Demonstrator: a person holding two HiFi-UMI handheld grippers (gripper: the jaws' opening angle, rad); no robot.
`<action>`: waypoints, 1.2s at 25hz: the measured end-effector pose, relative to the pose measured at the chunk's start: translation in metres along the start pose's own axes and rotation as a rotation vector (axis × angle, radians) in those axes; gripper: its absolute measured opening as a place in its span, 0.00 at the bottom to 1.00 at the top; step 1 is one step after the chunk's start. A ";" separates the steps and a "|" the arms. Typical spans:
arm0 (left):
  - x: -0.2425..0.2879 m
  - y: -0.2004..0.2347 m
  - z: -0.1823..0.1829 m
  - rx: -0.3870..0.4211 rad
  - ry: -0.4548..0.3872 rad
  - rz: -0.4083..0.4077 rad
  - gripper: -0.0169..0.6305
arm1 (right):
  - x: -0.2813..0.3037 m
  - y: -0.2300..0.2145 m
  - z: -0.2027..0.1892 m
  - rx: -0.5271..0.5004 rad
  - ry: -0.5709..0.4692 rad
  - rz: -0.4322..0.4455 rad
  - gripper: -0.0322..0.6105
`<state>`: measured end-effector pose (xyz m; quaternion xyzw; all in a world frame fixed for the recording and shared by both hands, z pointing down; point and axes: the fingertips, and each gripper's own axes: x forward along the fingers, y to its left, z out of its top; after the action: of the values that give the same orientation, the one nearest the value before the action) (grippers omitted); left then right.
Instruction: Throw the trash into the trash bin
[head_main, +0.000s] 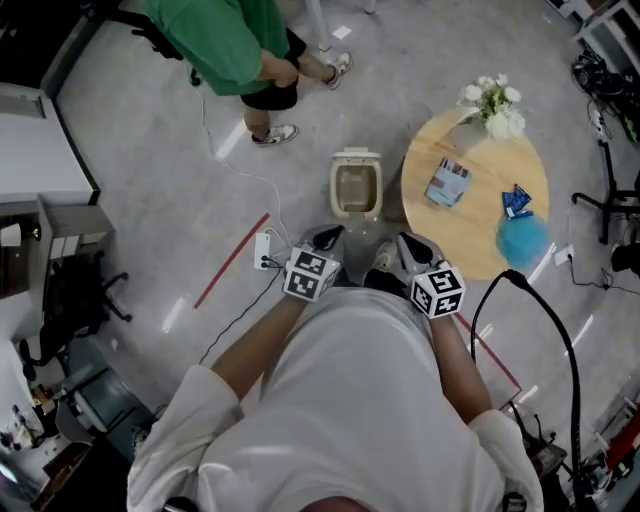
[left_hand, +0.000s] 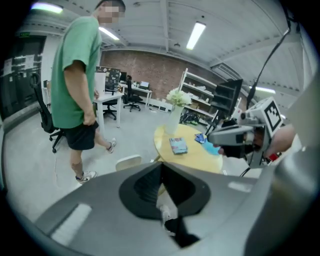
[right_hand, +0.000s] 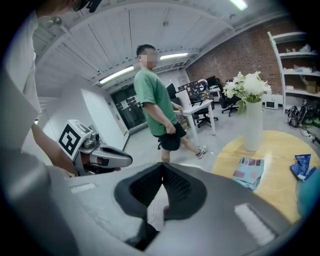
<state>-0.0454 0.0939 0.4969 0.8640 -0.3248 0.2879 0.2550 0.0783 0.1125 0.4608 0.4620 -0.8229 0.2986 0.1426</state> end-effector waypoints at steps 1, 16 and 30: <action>0.000 -0.002 0.002 0.004 -0.004 -0.002 0.03 | 0.000 0.000 0.001 -0.003 -0.002 -0.001 0.05; -0.003 -0.008 0.025 -0.020 -0.035 -0.005 0.03 | -0.007 0.003 0.012 -0.018 -0.018 -0.013 0.05; 0.003 -0.019 0.023 0.005 0.010 -0.042 0.03 | -0.019 -0.009 0.010 0.017 -0.041 -0.068 0.05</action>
<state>-0.0227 0.0903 0.4775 0.8699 -0.3047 0.2874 0.2605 0.0968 0.1155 0.4463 0.4971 -0.8068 0.2909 0.1317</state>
